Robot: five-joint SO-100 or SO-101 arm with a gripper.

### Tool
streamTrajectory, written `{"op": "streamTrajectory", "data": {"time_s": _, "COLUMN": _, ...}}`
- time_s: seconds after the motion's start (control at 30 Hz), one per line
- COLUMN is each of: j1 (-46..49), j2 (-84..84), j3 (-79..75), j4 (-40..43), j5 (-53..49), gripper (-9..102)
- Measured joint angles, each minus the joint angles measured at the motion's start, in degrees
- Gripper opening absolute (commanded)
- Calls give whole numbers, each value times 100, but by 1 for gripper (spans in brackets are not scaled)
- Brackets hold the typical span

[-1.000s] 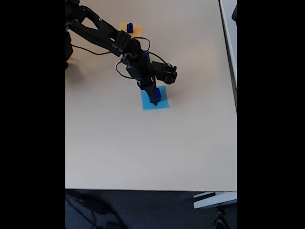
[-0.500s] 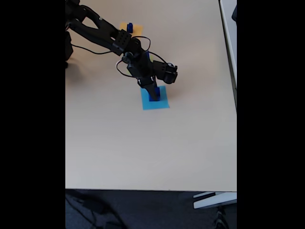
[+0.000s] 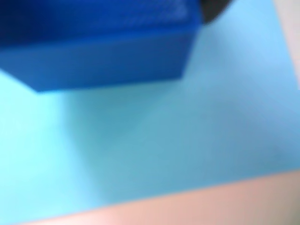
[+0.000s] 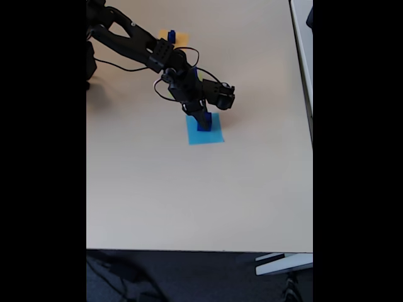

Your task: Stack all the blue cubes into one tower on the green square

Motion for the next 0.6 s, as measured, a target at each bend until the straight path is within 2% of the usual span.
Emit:
{"op": "streamTrajectory", "data": {"time_s": 0.1, "j1": -62, "j2": 53, "j3": 26, "j4": 26, "j5": -79, "gripper": 7}}
{"op": "streamTrajectory", "data": {"time_s": 0.37, "j1": -141, "j2": 448, "j3": -88, "j4": 1020, "j5": -149, "gripper": 6}}
{"op": "streamTrajectory", "data": {"time_s": 0.6, "j1": -211, "j2": 527, "j3": -316, "j4": 1389, "j5": -185, "gripper": 6}}
